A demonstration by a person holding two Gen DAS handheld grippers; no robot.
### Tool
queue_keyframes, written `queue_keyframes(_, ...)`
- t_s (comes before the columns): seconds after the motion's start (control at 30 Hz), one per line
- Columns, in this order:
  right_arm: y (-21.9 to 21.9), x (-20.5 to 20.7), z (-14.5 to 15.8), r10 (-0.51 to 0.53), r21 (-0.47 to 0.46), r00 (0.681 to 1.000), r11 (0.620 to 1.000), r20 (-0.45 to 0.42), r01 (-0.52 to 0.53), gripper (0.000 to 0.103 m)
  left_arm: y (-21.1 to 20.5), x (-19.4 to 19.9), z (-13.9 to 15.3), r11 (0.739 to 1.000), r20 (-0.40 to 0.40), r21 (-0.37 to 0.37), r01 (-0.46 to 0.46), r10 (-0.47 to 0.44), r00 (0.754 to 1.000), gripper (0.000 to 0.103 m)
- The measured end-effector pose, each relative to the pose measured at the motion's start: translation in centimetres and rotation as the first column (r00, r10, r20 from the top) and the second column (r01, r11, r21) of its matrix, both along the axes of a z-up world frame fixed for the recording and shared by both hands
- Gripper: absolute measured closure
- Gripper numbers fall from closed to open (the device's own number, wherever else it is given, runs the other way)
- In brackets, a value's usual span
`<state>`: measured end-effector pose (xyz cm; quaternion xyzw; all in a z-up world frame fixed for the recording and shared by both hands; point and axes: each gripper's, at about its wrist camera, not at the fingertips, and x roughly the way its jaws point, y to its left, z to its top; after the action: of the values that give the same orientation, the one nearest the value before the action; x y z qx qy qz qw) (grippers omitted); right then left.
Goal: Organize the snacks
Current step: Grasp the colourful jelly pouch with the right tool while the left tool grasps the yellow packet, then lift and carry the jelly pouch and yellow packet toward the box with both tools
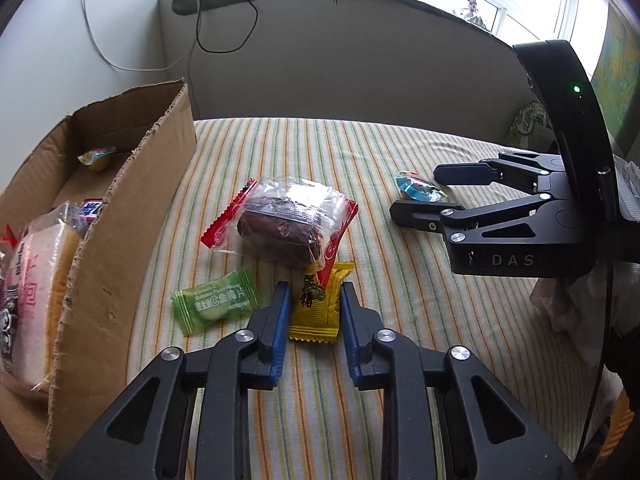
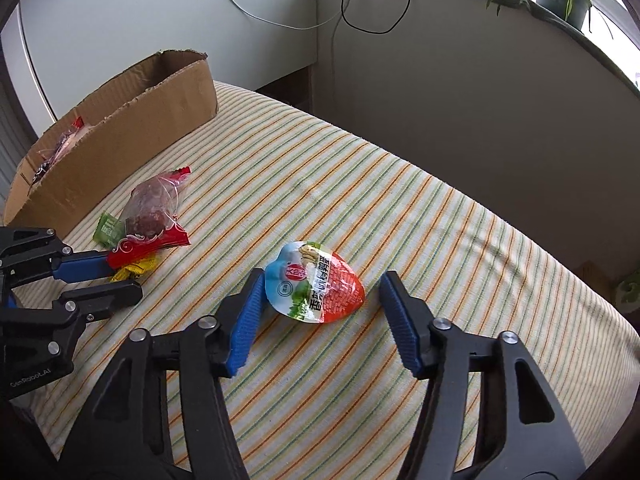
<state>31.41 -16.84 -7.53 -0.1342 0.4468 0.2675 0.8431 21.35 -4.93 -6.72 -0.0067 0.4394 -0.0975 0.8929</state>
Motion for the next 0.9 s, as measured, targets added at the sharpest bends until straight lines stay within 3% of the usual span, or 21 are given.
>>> queue_keyframes(0.1, -0.1, -0.1, 0.1, -0.007, -0.002, 1.000, 1.000, -0.004, 0.007, 0.060, 0.1, -0.1, -0.1, 1.000, -0.001, 0.009, -0.001, 0.001, 1.000, 0.091)
queue_keyframes(0.3, -0.7, -0.5, 0.5, -0.018, 0.018, 1.000, 1.000, -0.004, 0.018, 0.070, 0.4, -0.6, -0.1, 1.000, -0.003, -0.007, 0.006, -0.006, 1.000, 0.094)
queue_keyframes(0.77, -2.9, -3.1, 1.8, -0.057, 0.054, 0.998, 0.997, 0.019, 0.056, 0.071, 0.9, -3.7, 0.5, 0.996, -0.001, -0.082, 0.037, -0.037, 0.999, 0.094)
queue_keyframes(0.9, -3.2, -4.1, 2.0, -0.064, 0.058, 0.998, 0.996, 0.018, 0.063, 0.071, 0.4, -4.3, -0.1, 0.988, -0.040, -0.146, 0.043, -0.050, 0.998, 0.094)
